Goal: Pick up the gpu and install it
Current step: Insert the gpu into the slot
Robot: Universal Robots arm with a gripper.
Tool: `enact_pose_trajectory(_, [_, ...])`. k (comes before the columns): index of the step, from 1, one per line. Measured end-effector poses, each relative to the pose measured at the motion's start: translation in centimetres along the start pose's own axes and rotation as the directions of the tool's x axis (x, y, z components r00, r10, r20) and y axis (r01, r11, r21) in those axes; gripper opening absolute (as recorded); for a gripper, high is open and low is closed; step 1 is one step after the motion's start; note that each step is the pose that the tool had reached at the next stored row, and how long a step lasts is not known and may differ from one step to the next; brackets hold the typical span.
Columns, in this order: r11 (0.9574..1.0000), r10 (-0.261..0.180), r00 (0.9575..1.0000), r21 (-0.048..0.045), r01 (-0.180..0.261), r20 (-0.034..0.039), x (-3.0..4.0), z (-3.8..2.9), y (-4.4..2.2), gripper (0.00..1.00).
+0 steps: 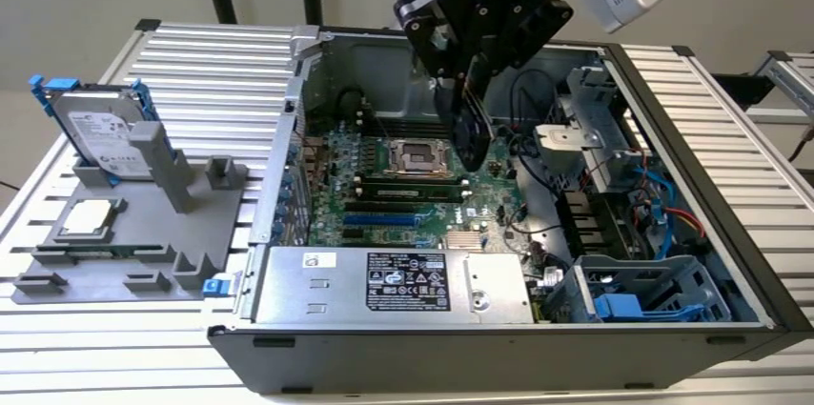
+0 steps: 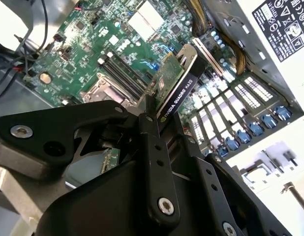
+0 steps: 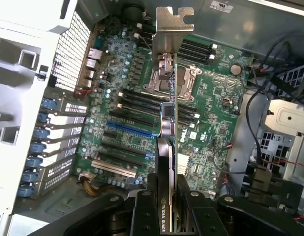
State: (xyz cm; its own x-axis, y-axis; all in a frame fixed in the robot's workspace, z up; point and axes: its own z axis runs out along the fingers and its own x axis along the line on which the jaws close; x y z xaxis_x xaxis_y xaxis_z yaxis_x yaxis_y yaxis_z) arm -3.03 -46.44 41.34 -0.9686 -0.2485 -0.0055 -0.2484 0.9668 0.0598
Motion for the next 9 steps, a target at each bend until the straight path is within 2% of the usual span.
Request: enact_pose_trajectory(9, [0.9974,-0.072,0.9974,-0.0006,0.072,-0.0043,0.01,0.0,0.01,0.0])
